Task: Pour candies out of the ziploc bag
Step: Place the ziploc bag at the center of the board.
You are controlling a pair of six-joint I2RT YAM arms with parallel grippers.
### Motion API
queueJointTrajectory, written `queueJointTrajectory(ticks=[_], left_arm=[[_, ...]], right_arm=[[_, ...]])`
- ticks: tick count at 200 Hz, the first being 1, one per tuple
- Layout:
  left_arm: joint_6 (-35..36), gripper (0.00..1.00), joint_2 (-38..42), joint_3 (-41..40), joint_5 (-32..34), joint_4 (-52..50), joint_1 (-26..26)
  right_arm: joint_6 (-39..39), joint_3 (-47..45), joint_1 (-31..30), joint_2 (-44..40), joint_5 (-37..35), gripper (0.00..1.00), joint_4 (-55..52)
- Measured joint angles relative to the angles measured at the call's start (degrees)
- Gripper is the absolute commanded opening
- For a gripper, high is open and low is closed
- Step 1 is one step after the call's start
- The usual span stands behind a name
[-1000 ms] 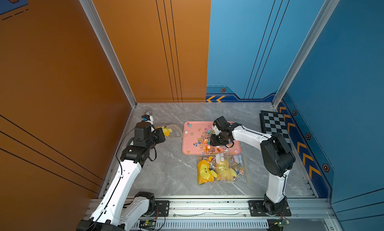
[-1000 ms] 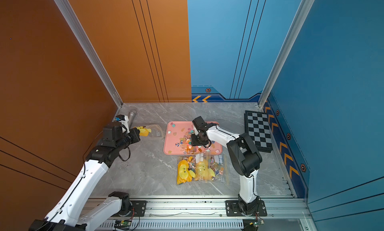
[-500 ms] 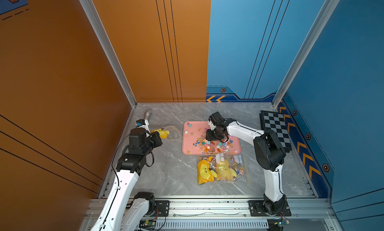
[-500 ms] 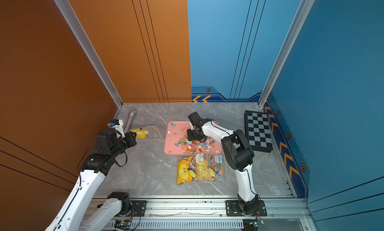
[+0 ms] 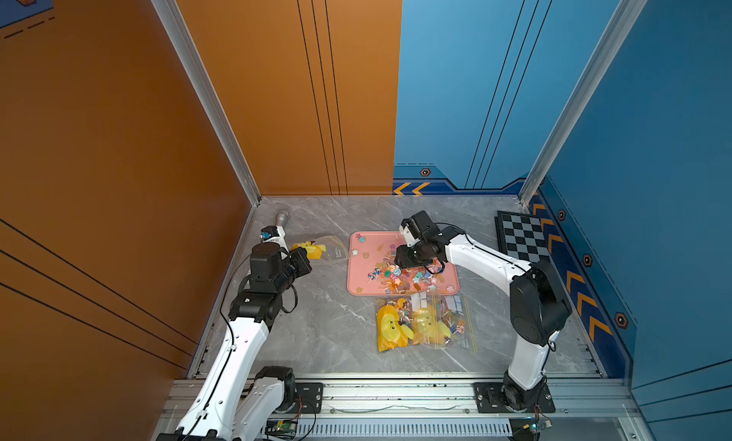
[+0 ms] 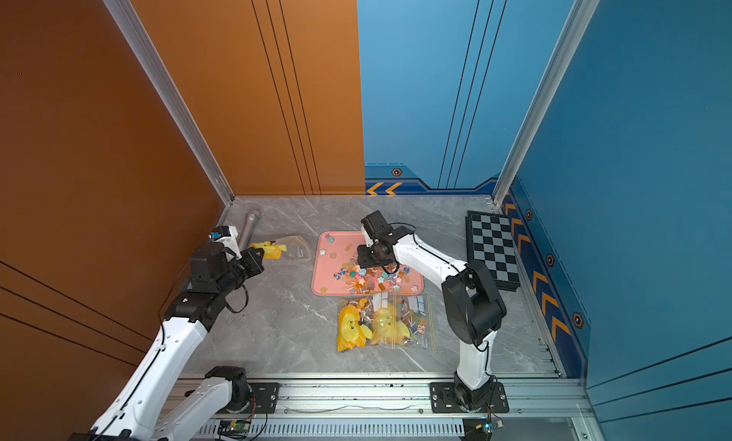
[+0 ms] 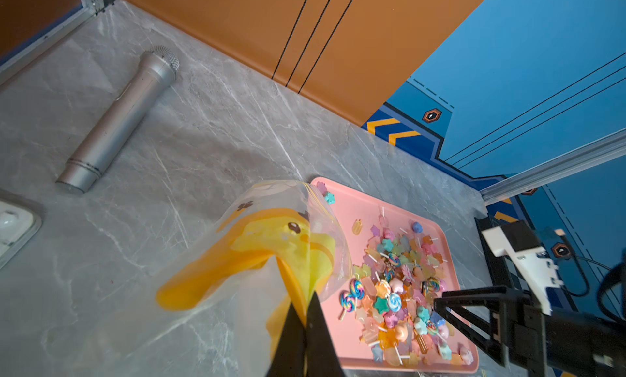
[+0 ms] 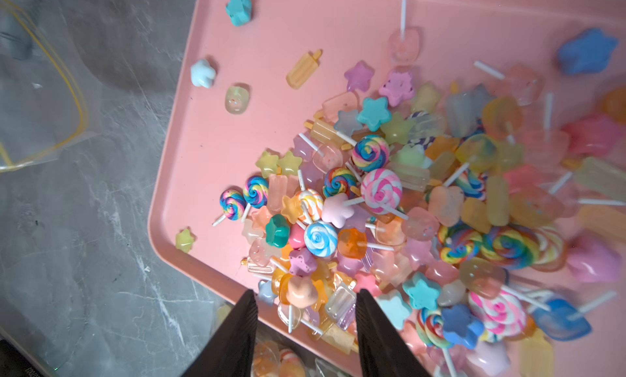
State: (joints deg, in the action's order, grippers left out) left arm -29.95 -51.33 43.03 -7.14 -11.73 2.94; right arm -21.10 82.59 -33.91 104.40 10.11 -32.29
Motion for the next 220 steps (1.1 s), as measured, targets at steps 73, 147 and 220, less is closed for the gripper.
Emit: queueJointTrajectory(ticks=[73,147,220], left_arm=[[-1.6,0.0,-5.8,-3.0,5.0,14.9,-0.3],[-9.2,0.0,-12.3,-17.2,19.7,35.2,1.1],[-13.7,0.0,-18.7,-19.5,28.5,41.1,4.7]], right_arm=[[-0.1,-5.2,-0.3,-10.5,-1.6,0.52,-0.3],[-1.7,-14.1,-1.9,-20.6,-2.0,0.53,2.8],[-5.1,-22.6,-2.2,-22.4,-1.3,0.52,6.9]])
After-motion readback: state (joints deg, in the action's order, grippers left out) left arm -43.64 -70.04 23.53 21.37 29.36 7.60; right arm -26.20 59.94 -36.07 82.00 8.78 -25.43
